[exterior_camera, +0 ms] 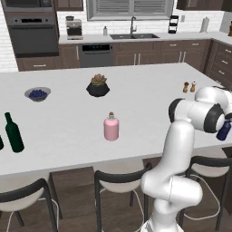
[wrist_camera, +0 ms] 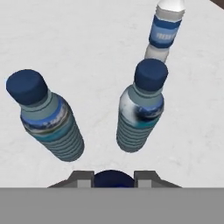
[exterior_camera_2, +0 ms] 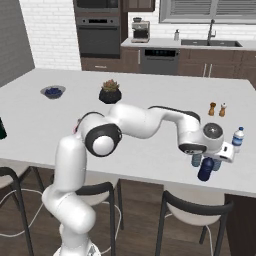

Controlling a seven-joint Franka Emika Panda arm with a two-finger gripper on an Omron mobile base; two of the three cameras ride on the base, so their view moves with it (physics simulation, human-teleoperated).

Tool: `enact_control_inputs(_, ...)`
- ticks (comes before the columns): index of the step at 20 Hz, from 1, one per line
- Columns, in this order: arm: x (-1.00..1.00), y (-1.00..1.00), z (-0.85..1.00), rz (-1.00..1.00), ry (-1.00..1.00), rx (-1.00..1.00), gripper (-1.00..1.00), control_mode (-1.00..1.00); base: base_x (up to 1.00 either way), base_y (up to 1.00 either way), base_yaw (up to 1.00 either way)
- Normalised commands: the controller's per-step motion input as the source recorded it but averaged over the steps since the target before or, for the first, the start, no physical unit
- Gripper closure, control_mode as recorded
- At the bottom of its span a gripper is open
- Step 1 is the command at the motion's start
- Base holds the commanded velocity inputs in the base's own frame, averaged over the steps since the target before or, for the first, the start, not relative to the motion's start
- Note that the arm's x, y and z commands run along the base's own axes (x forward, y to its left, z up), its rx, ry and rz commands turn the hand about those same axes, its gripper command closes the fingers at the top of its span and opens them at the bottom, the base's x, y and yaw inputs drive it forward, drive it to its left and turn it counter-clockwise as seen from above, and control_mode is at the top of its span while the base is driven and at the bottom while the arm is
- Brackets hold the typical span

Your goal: Move the plastic bottles in the middle to the plastics group, and the glass bottles in the middle to the glass group.

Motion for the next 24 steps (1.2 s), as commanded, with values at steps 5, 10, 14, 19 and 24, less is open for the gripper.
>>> enact_control_inputs(5,0.02,0.07,-0.49,0.00,0.05,0.00,1.00,-1.00,0.00,0.00,0.00)
enact_control_inputs(10,-0.05,0.01,-0.44,0.00,0.09,-0.03,-1.00,-1.00,0.00,0.00,0.00)
enact_control_inputs(14,-0.09,0.06,-0.28,0.00,0.07,0.00,-1.00,-1.00,0.00,0.00,0.00)
enact_control_inputs(19,-0.19,0.00,-0.20,0.00,0.02,0.00,-1.00,-1.00,0.00,0.00,0.00)
enact_control_inputs(24,-0.02,0.08,0.07,0.00,0.00,0.00,-1.00,-1.00,0.00,0.00,0.00)
